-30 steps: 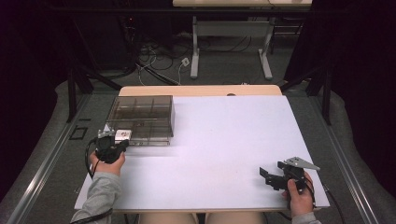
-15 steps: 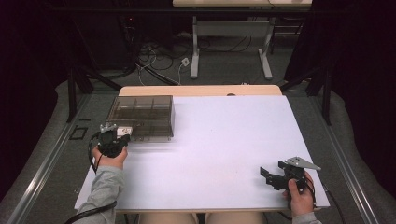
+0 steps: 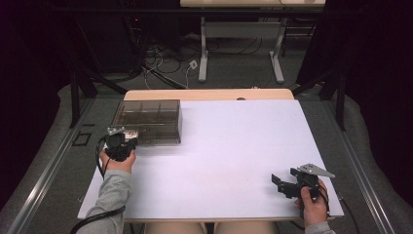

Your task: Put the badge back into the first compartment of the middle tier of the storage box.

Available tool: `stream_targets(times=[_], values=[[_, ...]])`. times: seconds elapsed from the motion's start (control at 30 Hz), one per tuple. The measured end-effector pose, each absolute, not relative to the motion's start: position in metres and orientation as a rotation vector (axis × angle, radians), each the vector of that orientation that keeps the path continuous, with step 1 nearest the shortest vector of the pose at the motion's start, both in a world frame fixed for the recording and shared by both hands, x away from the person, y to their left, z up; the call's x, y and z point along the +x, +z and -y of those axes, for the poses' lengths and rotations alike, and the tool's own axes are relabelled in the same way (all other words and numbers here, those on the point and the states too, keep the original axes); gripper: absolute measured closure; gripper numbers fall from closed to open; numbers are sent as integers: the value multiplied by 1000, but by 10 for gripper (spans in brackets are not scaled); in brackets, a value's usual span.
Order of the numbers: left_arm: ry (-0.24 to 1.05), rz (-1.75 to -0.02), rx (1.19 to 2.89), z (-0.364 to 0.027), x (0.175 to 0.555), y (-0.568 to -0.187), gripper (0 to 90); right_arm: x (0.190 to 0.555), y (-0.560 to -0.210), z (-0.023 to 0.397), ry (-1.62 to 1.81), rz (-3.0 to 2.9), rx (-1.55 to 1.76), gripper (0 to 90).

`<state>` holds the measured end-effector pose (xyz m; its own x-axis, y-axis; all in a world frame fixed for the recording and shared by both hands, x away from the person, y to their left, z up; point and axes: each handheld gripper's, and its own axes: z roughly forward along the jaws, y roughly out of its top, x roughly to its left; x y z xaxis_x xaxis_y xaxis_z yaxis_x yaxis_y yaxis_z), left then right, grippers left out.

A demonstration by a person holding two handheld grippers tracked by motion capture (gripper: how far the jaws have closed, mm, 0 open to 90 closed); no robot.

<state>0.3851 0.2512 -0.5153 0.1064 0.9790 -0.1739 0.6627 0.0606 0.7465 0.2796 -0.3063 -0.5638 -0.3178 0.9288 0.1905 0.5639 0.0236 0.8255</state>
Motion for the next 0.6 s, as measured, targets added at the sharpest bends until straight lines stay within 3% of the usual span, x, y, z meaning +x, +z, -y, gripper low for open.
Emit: stream_targets(times=[0.6], values=[[576,-1633,1680,-243,396,-516,900,279,-562,307,1214,-1901,1532,145]])
